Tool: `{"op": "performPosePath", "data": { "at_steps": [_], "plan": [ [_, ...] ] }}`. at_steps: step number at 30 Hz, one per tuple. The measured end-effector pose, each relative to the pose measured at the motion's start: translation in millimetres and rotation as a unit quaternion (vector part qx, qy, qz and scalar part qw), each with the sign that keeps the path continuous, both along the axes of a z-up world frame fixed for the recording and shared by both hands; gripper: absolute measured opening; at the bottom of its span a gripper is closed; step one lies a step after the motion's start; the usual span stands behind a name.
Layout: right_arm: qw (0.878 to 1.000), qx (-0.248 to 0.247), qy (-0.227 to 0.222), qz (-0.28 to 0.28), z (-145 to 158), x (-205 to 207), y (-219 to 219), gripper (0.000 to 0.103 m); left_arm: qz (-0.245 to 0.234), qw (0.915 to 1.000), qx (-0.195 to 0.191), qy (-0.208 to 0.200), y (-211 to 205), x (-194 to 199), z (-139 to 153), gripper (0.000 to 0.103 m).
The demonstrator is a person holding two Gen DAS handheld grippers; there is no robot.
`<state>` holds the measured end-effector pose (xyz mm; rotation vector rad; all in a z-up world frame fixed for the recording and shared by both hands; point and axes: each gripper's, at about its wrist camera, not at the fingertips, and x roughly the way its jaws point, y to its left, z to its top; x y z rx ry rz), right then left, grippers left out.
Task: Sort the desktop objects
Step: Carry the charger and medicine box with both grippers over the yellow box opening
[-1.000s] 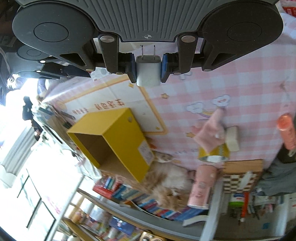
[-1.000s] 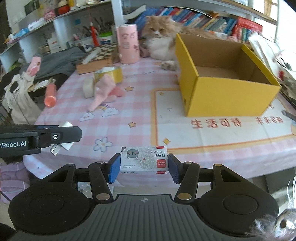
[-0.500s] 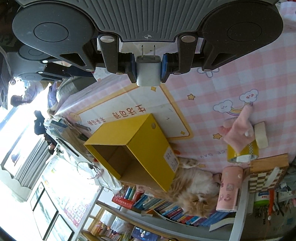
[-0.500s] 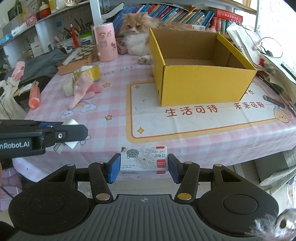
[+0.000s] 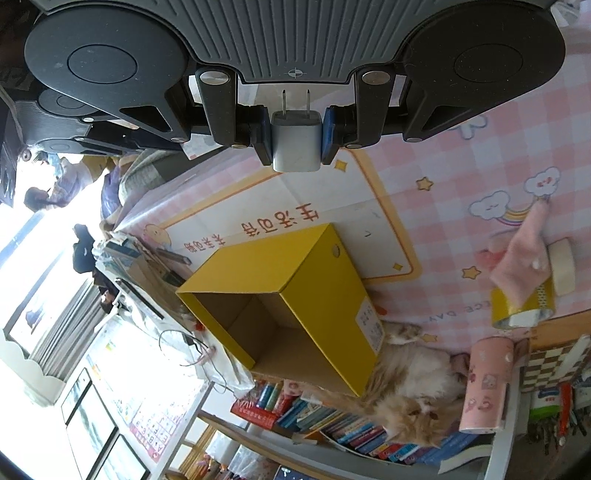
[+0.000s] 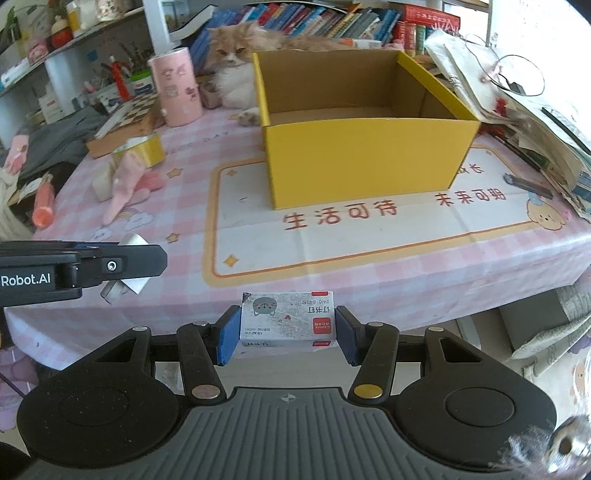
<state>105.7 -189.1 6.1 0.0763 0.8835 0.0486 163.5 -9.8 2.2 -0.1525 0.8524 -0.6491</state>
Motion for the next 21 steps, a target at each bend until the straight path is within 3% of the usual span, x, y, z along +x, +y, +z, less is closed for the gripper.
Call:
{"op": "performPosePath", "data": {
  "at_steps": [21],
  "plan": [
    [1.000,0.022,0.003,0.006,-2.4,36.5,-101.4,0.051,-0.017,0.9991,0.038,-0.010,-111.2,19.2,-1.5,0.025]
  ]
}}
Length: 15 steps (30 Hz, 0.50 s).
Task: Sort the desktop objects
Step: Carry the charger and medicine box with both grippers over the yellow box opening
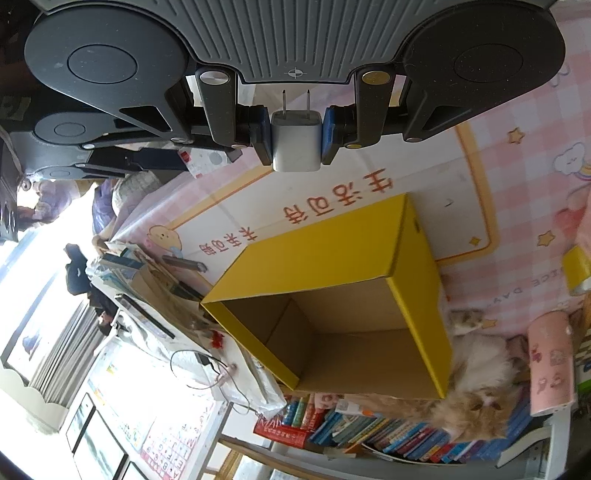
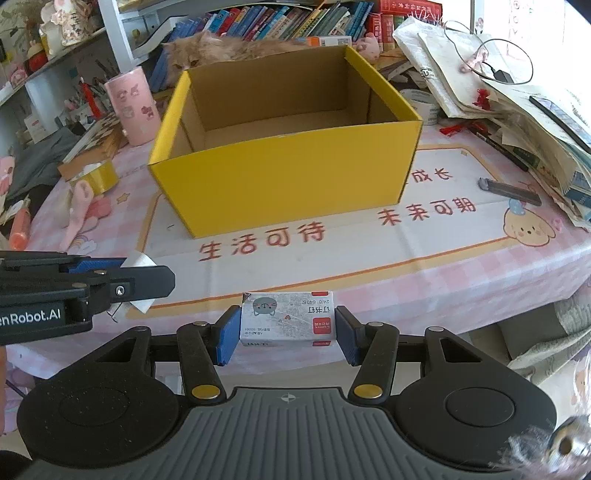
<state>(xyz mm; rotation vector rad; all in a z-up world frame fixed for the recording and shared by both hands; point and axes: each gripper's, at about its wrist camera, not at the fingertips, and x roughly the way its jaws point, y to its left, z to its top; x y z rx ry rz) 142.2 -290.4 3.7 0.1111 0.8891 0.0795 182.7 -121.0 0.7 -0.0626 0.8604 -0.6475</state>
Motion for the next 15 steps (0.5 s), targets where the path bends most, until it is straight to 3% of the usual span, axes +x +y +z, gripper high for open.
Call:
{"op": "performPosePath", "data": {
  "at_steps": [8,15],
  "plan": [
    [1.000,0.001,-0.009,0.017,0.4,17.1,-34.9,0.051,0.018,0.9997,0.002,-0.015,-31.0,4.7,2.0,0.025],
    [0.998,-0.002,-0.034,0.046,9.1,30.1,-54.9,0.051,0.044,0.9978,-0.011,-0.048,-45.3,7.9,21.5,0.025]
  ]
}}
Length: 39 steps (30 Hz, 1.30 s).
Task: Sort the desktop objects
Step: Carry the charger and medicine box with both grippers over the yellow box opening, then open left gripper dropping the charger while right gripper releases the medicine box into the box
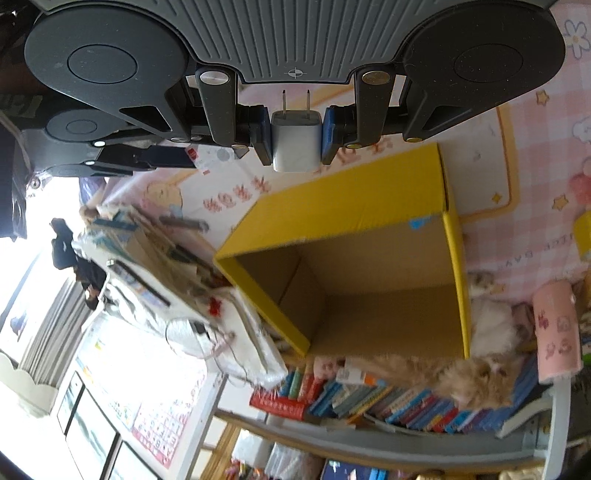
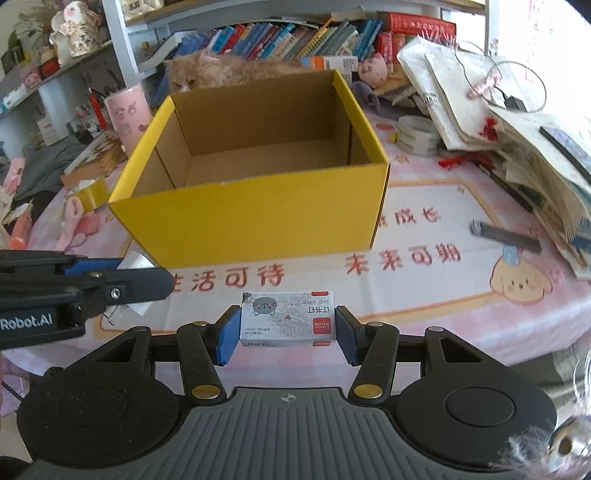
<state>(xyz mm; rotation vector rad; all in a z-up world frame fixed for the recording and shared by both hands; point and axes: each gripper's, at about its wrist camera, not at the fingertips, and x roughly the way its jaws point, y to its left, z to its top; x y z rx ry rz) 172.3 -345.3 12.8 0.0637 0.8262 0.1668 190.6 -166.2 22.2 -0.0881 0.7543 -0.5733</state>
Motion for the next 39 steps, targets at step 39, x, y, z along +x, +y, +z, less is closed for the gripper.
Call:
{"op": "performPosePath", "data": {
  "at_steps": [39],
  "plan": [
    [0.969,-0.120,-0.075,0.204,1.9,170.7,25.2,0.051,0.068,0.9876,0.133,-0.048,-48.3,144.9,-7.4,0.025]
  ]
}}
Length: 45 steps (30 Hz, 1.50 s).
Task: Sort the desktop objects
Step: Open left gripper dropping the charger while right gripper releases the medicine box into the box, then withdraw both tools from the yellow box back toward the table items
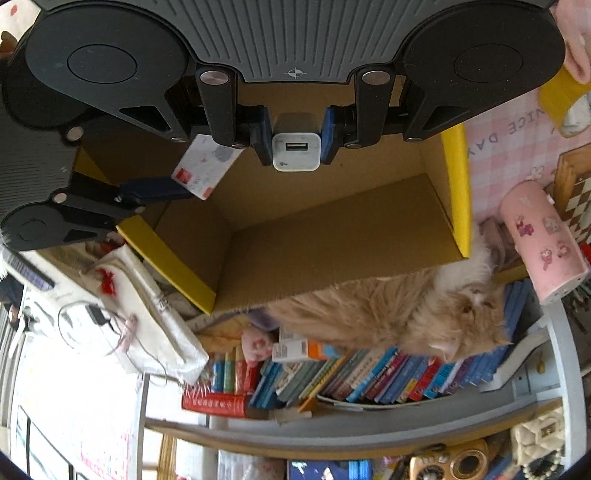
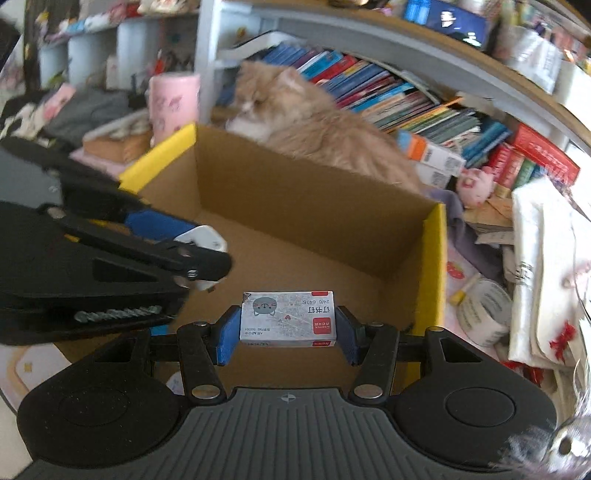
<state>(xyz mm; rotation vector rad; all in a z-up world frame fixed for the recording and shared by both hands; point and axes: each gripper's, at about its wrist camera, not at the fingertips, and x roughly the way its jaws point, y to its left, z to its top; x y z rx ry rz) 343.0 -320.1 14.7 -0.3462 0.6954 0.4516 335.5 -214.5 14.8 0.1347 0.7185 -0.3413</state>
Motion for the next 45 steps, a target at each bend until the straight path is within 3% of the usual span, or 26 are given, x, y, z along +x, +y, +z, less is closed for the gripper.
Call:
{"op": "performPosePath", "data": {
  "at_steps": [7,10,14,25,34,45],
  "plan": [
    [1.000,-0.023,0.010,0.011,-10.2,2.3,10.0,0.051,-0.003,0.9999,0.009,0.005,-4.1,0.5,-6.1,0.026],
    [0.999,-0.031,0.009,0.014,-11.4,2.4,11.3,0.052,-0.004,0.9999,0.011,-0.009,-4.8,-1.7,-3.9,0.031],
    [0.999,-0.030,0.002,0.014,-7.8,-0.4,9.9,0.052,0.003,0.9995,-0.003,-0.030,-1.0,-7.3,5.2,0.051],
    [1.000,0.011,-0.028,-0.009,21.5,-19.8,-7.0,0.056,0.048,0.9939,-0.048,-0.087,19.0,-33.0,42.2,0.068],
    [0.997,0.048,-0.054,-0.026,41.5,-51.2,-23.6,0.056,0.063,0.9892,-0.050,-0.122,29.2,-66.3,59.2,0.071],
    [0.992,0.086,-0.055,-0.073,40.2,-86.4,-44.4,0.056,0.079,0.9888,-0.048,-0.118,44.6,-99.3,58.3,0.072]
  ]
}}
